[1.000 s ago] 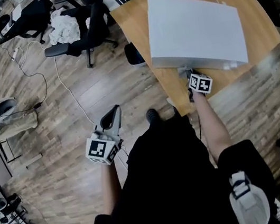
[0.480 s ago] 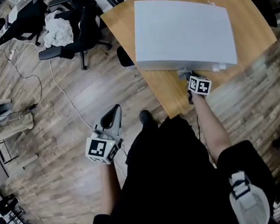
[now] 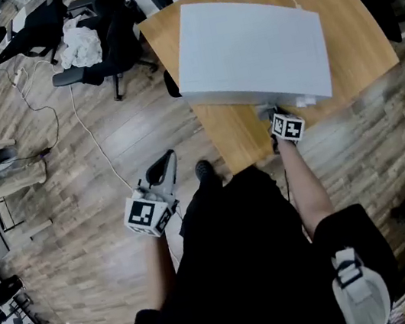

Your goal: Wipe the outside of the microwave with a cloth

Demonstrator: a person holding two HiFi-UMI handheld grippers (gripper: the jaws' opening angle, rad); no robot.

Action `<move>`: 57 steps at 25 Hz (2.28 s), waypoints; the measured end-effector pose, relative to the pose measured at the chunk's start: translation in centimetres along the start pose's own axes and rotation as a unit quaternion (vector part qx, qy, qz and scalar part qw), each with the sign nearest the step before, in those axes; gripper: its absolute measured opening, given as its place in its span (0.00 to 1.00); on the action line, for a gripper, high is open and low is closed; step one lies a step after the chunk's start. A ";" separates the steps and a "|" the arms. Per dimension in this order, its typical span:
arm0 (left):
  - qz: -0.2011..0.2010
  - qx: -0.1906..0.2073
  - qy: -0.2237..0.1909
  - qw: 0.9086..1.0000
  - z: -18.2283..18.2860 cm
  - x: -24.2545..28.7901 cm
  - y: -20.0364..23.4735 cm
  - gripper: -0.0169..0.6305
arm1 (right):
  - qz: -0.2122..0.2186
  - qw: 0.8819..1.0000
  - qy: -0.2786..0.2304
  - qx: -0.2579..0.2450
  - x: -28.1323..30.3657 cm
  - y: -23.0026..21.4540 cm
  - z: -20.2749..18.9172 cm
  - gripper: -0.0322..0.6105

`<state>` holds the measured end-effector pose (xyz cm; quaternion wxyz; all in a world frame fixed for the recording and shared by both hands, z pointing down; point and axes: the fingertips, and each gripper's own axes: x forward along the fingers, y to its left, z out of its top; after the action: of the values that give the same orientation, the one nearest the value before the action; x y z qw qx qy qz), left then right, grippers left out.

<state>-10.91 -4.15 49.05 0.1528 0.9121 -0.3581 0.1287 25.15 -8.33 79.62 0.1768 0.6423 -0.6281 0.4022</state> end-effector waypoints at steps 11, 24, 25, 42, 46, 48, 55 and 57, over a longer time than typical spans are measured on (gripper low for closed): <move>0.012 -0.001 -0.009 1.000 0.3 1.6 -3.1 0.03 | -0.003 1.000 0.004 -0.003 -1.2 -3.6 -0.1 0.08; 0.027 -0.015 -0.010 0.999 -0.8 3.2 -6.7 0.03 | 0.124 0.981 0.001 -0.150 -4.5 -0.2 -1.1 0.08; 0.029 -0.017 -0.011 0.999 -0.9 3.2 -6.8 0.03 | 0.141 0.974 0.000 -0.177 -5.3 0.5 -1.4 0.08; 0.020 -0.009 -0.032 0.999 -1.6 5.1 -10.3 0.03 | 0.322 0.868 -0.147 -0.348 -21.7 12.6 7.5 0.07; 0.021 -0.003 -0.040 0.999 -1.1 5.1 -10.4 0.03 | 0.332 0.855 -0.150 -0.370 -23.6 14.5 8.1 0.07; 0.023 0.000 -0.042 0.999 -0.9 4.8 -10.6 0.03 | 0.336 0.849 -0.155 -0.378 -24.2 15.1 8.2 0.07; 0.032 -0.005 -0.039 0.999 -1.0 4.2 -10.8 0.03 | 0.351 0.838 -0.164 -0.385 -25.2 16.5 8.5 0.07; 0.034 -0.006 -0.037 0.999 -1.1 4.1 -10.8 0.03 | 0.354 0.837 -0.163 -0.385 -25.0 16.6 8.2 0.07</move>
<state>-0.62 1.29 49.50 0.1403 0.9026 -0.3952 0.0975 14.59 -0.21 51.53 0.1508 0.3122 -0.9365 0.0525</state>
